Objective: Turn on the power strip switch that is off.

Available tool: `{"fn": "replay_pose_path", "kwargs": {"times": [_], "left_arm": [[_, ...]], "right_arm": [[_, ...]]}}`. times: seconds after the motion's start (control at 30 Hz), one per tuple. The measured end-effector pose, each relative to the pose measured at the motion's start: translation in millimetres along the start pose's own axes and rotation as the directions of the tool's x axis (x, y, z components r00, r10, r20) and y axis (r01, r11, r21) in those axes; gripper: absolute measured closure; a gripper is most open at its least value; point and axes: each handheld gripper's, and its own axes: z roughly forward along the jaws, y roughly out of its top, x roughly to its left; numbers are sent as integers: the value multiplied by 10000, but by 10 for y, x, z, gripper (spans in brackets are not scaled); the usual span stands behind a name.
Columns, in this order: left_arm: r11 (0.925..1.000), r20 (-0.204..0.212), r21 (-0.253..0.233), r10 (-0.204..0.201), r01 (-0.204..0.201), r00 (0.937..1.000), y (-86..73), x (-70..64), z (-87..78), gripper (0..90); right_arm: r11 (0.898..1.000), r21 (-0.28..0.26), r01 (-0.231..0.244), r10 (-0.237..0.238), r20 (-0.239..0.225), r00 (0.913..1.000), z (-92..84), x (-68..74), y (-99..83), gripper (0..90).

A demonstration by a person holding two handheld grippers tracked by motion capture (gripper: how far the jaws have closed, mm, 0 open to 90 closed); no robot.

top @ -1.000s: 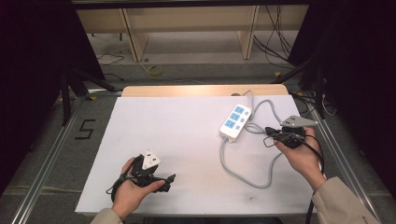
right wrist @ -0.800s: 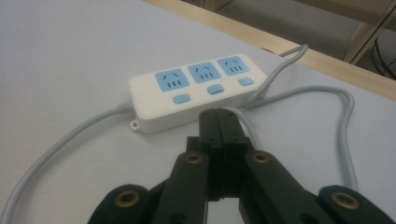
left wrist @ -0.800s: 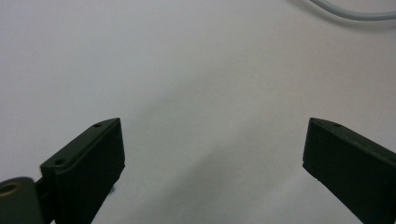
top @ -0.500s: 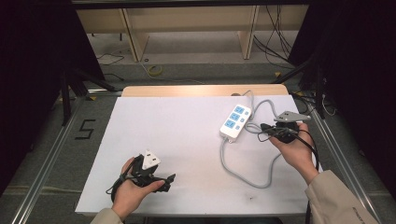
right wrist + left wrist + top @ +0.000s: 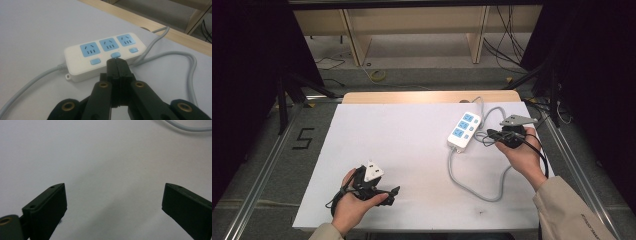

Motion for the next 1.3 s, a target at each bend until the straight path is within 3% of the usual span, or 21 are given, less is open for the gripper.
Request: {"fn": "replay_pose_path", "kwargs": {"times": [1.3], "left_arm": [[10000, -24, -47, 42, -42, 10000, 3, -9, -2, 58]], "right_arm": [[9974, 721, 33, -48, 205, 9998, 387, -60, 186, 900]]}}
